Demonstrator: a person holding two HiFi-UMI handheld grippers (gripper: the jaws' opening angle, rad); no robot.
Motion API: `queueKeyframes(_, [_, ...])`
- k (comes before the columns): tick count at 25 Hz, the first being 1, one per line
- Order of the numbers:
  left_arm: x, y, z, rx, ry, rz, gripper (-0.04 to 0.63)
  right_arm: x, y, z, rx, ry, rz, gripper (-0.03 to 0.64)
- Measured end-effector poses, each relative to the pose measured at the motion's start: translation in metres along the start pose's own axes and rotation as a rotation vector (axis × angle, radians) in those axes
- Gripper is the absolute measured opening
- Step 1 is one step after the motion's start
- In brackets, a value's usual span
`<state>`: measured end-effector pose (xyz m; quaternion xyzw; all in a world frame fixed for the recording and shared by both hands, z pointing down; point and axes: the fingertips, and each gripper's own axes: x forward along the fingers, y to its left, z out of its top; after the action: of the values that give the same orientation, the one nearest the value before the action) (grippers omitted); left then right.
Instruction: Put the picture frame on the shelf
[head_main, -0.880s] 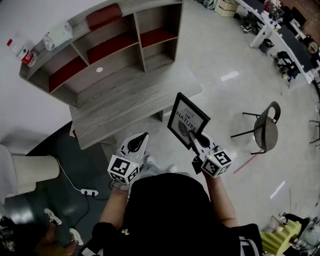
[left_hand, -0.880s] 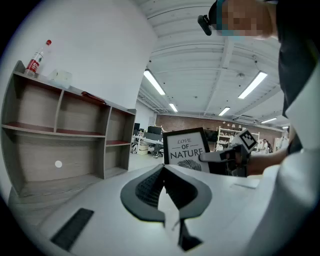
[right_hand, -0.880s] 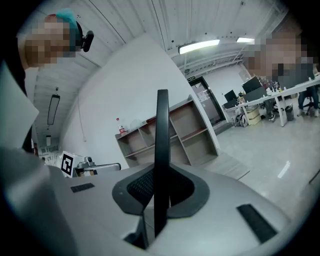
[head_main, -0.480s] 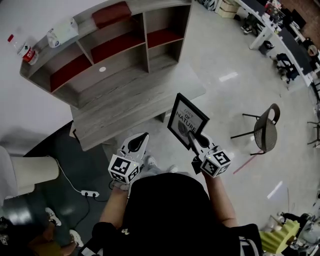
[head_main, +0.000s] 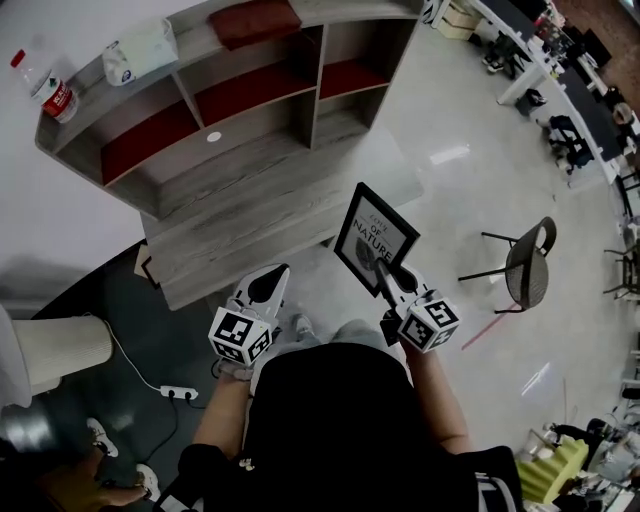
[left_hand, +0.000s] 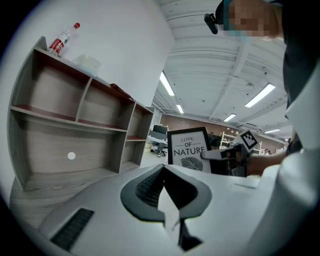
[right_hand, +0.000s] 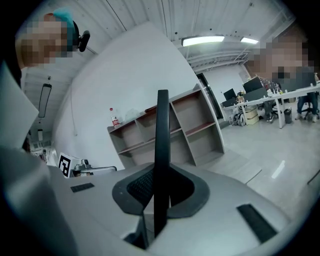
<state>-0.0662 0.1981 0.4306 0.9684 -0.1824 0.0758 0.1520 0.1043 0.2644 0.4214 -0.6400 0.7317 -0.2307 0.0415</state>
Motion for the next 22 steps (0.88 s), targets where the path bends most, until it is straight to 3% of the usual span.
queueKeyframes(11, [0.023,0.066,-0.002,-0.043,0.006,0.063,0.008,0.081,-0.015,0.004,0.002,0.040,0.030,0.029])
queueKeyframes(22, [0.086,0.120,0.029,-0.085,-0.016,0.255,0.008,0.185,-0.068,0.046,-0.021,0.132,0.204,0.029])
